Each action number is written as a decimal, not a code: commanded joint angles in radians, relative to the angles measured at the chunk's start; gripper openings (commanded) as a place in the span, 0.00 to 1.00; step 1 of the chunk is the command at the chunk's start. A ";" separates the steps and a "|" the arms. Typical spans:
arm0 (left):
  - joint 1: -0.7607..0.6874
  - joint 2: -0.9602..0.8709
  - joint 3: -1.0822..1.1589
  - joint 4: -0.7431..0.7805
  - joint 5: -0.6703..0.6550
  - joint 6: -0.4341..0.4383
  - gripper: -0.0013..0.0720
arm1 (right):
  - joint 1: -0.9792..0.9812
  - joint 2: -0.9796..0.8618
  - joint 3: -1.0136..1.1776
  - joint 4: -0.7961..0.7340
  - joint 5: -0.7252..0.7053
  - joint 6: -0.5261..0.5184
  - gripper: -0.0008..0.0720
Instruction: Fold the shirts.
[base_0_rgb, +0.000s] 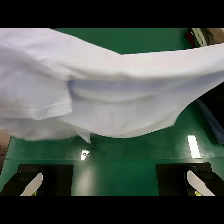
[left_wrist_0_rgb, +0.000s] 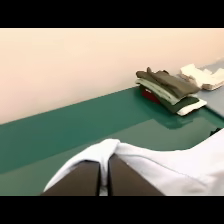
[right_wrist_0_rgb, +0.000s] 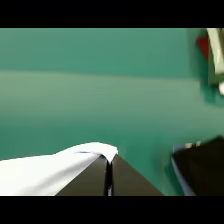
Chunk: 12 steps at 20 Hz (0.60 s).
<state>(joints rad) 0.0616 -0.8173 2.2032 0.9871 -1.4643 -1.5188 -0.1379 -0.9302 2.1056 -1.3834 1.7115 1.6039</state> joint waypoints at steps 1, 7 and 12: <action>0.000 -0.007 -0.167 0.146 -0.019 0.001 0.06 | 0.001 -0.103 -0.066 -0.026 0.109 0.040 0.03; 0.000 -0.222 -0.561 0.220 -0.020 0.066 0.06 | 0.001 -0.389 -0.170 -0.024 0.121 0.056 0.03; 0.000 -0.496 -0.578 0.216 0.125 0.114 0.06 | 0.032 -0.585 -0.153 -0.023 -0.057 0.024 0.03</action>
<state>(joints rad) 0.0608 -1.1782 1.6585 1.1954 -1.4212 -1.4357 -0.1238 -1.4124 1.9537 -1.4059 1.7557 1.6485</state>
